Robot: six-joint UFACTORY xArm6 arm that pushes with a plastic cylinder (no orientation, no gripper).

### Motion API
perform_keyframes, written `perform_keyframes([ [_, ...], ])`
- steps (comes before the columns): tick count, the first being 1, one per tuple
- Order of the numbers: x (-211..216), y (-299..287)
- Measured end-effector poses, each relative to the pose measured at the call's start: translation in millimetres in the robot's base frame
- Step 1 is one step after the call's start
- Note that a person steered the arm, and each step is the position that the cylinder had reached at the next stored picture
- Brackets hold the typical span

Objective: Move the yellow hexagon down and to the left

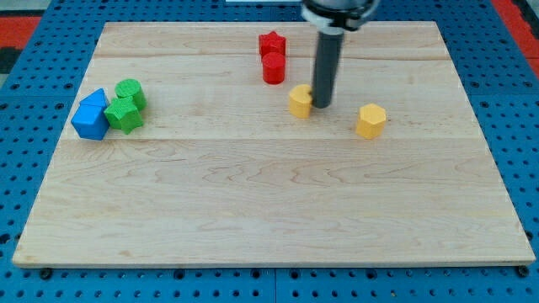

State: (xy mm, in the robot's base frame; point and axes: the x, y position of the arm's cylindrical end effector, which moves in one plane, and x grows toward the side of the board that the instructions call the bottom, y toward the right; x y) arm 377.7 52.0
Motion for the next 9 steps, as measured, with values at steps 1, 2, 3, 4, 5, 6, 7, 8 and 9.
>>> perform_keyframes([
  [1,0,-25],
  [2,21,-25],
  [3,53,-36],
  [4,42,-33],
  [5,25,-36],
  [6,21,-36],
  [7,16,-35],
  [8,23,-20],
  [9,50,-40],
])
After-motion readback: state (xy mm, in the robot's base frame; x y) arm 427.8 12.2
